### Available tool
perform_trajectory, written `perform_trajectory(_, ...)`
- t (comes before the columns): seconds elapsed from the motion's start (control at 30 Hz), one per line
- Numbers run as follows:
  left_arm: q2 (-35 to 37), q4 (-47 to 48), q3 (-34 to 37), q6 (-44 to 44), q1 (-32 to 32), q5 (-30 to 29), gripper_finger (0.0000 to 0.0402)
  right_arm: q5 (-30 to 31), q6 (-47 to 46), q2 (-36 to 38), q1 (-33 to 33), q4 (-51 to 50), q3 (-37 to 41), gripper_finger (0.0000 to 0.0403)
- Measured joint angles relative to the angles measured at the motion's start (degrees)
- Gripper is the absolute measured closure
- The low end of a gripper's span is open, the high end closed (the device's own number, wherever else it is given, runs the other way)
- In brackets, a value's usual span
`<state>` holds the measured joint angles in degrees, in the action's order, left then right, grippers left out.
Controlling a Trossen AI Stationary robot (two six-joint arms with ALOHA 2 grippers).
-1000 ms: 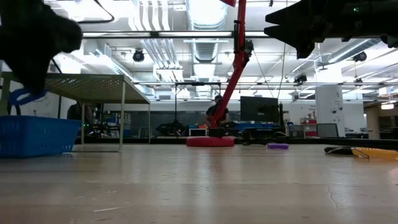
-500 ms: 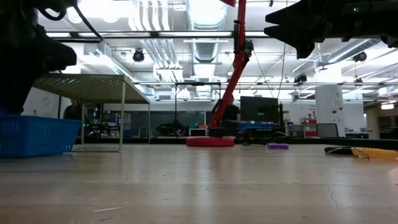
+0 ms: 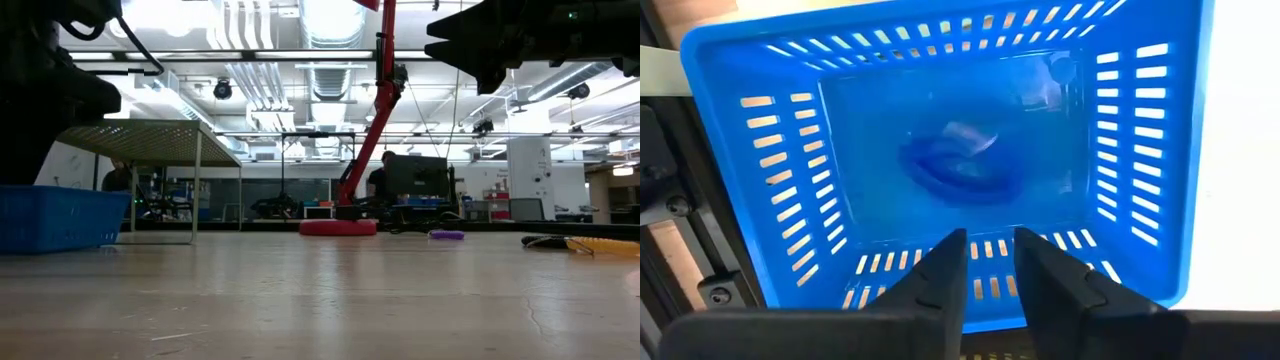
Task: Pick & Place Office Desk Supplies
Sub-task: Put the blue spring rubber band into the blue bin, then put the purple spring rubber band into the blue bin
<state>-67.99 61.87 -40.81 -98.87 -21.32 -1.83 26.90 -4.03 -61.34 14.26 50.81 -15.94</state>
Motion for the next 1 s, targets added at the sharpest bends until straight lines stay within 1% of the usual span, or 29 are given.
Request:
perform_trajectory(0.37,0.0,-0.5,0.0,0.3,0.0,0.1,0.0305,0.0,0.0,0.0,0.0,0.0,0.0,0.0218)
perform_trajectory(0.5,0.1,-2.2,-1.7,5.4,0.0,1.5,0.0305,0.0,0.0,0.0,0.0,0.0,0.0,0.0218)
perform_trajectory(0.57,0.1,-2.1,-3.3,8.1,-0.4,1.0,0.0305,0.0,0.1,0.0,0.0,0.0,0.0,0.0218)
perform_trajectory(0.67,0.1,-2.1,-5.6,11.9,-0.9,-3.4,0.0305,0.0,0.0,0.0,0.0,0.0,0.0,0.0218)
perform_trajectory(0.77,0.1,-3.0,-7.7,20.1,-1.0,-11.3,0.0305,0.0,0.1,0.0,0.0,0.0,0.0,0.0218)
perform_trajectory(0.83,0.3,-5.8,-8.7,28.2,-1.0,-18.5,0.0305,0.0,0.0,0.0,0.0,0.0,0.0,0.0218)
perform_trajectory(0.9,0.4,-10.7,-9.5,37.1,-1.0,-25.1,0.0305,0.0,0.1,0.0,0.0,0.0,0.0,0.0218)
perform_trajectory(0.93,0.6,-13.6,-9.9,41.9,-0.9,-27.6,0.0305,0.0,0.1,0.0,0.0,0.0,0.0,0.0218)
perform_trajectory(1.0,0.6,-20.0,-10.6,53.4,-0.8,-29.1,0.0305,0.0,0.1,0.0,0.0,0.0,0.0,0.0218)
